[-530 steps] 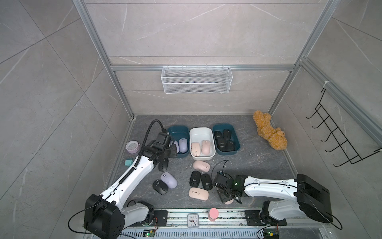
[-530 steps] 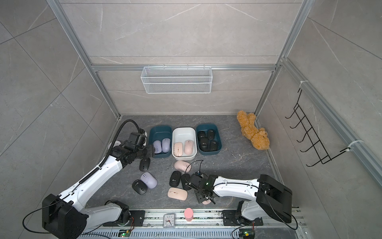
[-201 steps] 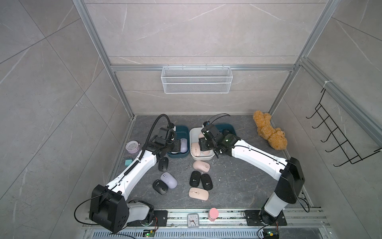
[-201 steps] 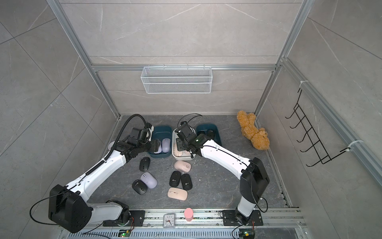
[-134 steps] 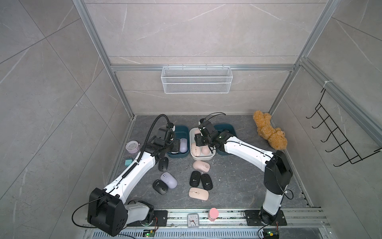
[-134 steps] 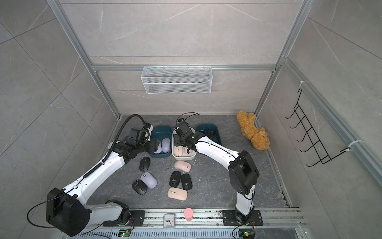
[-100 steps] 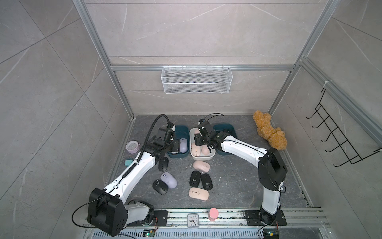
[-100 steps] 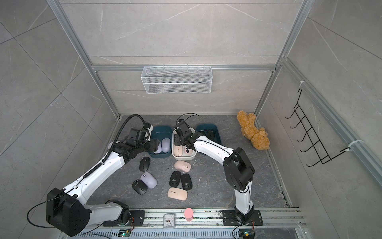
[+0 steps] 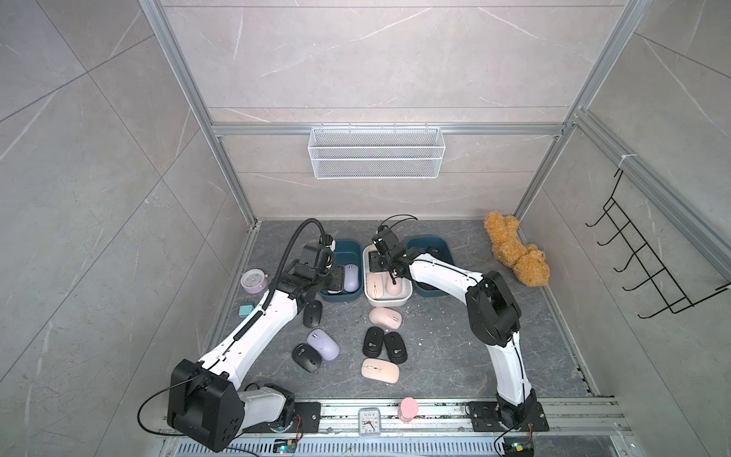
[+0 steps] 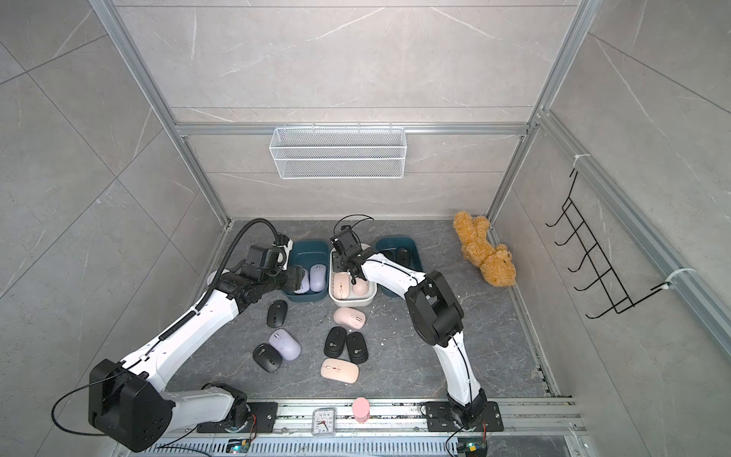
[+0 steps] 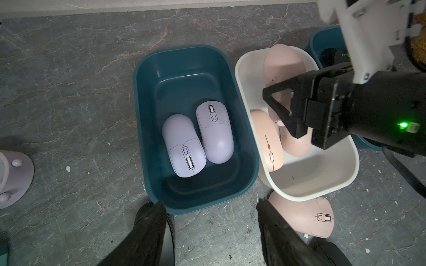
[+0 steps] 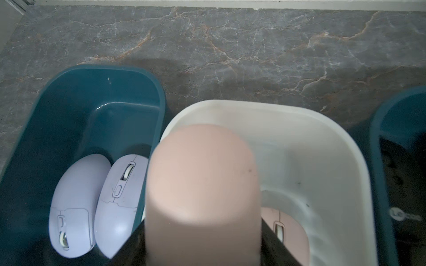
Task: Place the mice by color into the storage box
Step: Place the mouse in the storage box.
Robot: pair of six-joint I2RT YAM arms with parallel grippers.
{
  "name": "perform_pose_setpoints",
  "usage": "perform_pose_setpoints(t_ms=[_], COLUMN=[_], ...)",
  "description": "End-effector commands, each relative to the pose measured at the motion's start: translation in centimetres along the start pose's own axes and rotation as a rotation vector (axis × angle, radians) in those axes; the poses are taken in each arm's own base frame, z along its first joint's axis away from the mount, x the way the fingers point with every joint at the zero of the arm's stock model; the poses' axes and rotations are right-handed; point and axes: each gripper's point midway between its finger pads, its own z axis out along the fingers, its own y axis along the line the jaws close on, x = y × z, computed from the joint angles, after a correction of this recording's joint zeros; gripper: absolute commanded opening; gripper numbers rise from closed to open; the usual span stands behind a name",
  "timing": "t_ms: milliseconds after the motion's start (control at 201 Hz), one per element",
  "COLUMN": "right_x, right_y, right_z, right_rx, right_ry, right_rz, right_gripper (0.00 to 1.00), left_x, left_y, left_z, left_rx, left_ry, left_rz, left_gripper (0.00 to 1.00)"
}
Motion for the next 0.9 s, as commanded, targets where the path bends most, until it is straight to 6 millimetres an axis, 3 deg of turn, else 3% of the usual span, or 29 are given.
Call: perform_pose_setpoints(t_ms=[0,892], right_x=[-0.8,0.4], right_y=[0.1,-0.5], right_z=[0.9,4.1], right_rx=[0.015,0.057], right_ry=[-0.019,0.023], right_rz=[0.008,0.015], right_gripper=[0.47,0.47], left_x=[-1.2,-1.3], left_y=[0.1,0.2], left_z=[-0.8,-0.7], left_rx=[-0.002,-0.008], left_ry=[-0.039,-0.040], left_rz=[0.016,0.027], left_gripper=[0.65,0.65])
